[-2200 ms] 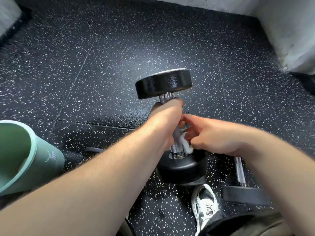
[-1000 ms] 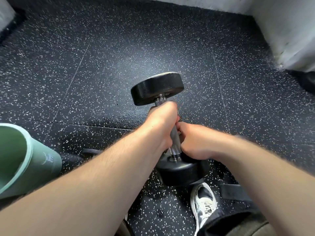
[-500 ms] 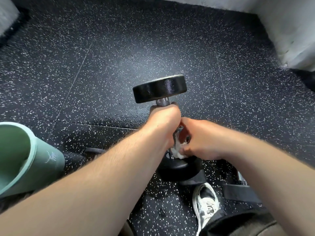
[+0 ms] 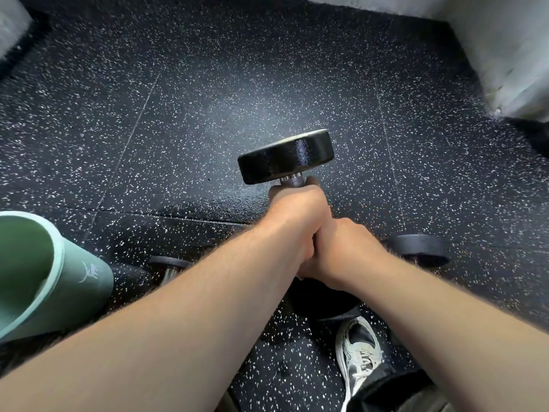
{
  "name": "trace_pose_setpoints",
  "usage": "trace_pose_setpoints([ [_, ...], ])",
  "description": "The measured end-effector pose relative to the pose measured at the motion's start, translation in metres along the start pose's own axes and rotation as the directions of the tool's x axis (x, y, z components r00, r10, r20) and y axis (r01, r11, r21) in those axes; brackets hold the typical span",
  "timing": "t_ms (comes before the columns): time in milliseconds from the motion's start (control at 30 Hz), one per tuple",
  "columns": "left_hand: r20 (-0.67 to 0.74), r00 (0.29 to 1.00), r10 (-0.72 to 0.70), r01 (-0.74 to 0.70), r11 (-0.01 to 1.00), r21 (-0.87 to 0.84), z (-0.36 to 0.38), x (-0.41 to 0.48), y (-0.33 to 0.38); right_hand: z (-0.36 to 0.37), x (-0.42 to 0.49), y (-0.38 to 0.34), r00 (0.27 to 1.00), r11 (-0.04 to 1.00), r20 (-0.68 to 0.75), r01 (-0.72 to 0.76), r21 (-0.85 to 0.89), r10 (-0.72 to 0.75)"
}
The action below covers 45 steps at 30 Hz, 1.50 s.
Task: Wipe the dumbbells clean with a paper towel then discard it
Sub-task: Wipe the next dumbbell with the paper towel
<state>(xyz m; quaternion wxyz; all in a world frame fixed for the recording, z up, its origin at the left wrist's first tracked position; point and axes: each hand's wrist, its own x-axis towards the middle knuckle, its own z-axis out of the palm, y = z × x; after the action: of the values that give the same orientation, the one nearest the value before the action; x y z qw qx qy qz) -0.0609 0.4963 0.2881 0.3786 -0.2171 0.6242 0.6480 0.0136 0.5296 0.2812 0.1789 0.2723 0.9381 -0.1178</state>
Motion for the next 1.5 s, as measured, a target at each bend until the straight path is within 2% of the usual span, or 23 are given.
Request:
trace_pose_setpoints([
  [67, 0.005, 1.000, 0.000, -0.001, 1.000, 0.027, -0.001, 0.002, -0.003, -0.003, 0.000, 0.003, 0.999, 0.999, 0.020, 0.042, -0.009, -0.042],
  [233, 0.035, 0.999, 0.020, -0.022, 0.998, 0.055, -0.005, 0.002, -0.003, -0.029, 0.000, 0.019, 0.966, 0.986, 0.205, 0.143, 0.080, -0.157],
  [300, 0.038, 0.999, 0.032, -0.034, 0.998, 0.060, -0.007, 0.002, -0.001, -0.038, -0.001, 0.025, 0.950, 0.976, 0.225, 0.202, 0.080, -0.215],
  [433, 0.048, 0.998, 0.046, -0.050, 0.997, 0.067, -0.008, -0.001, 0.003, -0.041, 0.003, 0.034, 0.951, 0.962, 0.158, 0.252, 0.106, -0.266],
  [567, 0.055, 0.997, 0.055, -0.060, 0.994, 0.090, -0.009, -0.003, 0.008, -0.036, 0.010, 0.041, 0.982, 0.985, 0.089, 0.164, 0.055, -0.168],
  [700, 0.064, 0.994, 0.089, -0.093, 0.994, 0.054, -0.008, -0.003, 0.005, -0.035, 0.006, 0.033, 0.952, 0.951, 0.135, 0.249, 0.184, -0.276],
  [800, 0.081, 0.991, 0.105, -0.109, 0.993, 0.048, -0.007, -0.004, 0.002, -0.034, 0.006, 0.029, 0.946, 0.936, 0.137, 0.254, 0.246, -0.293],
  [967, 0.070, 0.986, 0.154, -0.160, 0.983, 0.094, -0.009, -0.011, 0.007, -0.034, 0.006, 0.027, 0.946, 0.864, 0.149, 0.190, 0.467, -0.288],
  [1133, 0.251, 0.960, 0.121, -0.168, 0.970, 0.174, -0.013, -0.020, 0.013, -0.032, 0.006, 0.029, 0.875, 0.660, 0.264, 0.081, 0.747, -0.406],
  [1267, 0.402, 0.905, 0.139, -0.224, 0.959, 0.172, -0.017, -0.024, 0.011, -0.038, 0.005, 0.039, 0.814, 0.538, 0.325, -0.019, 0.843, -0.481],
  [1400, 0.447, 0.886, 0.123, -0.248, 0.940, 0.233, -0.017, -0.026, 0.005, -0.037, -0.001, 0.035, 0.737, 0.464, 0.358, -0.069, 0.883, -0.573],
  [1500, 0.415, 0.904, 0.104, -0.225, 0.941, 0.253, -0.016, -0.027, 0.006, -0.033, -0.003, 0.033, 0.787, 0.509, 0.367, -0.079, 0.857, -0.496],
])
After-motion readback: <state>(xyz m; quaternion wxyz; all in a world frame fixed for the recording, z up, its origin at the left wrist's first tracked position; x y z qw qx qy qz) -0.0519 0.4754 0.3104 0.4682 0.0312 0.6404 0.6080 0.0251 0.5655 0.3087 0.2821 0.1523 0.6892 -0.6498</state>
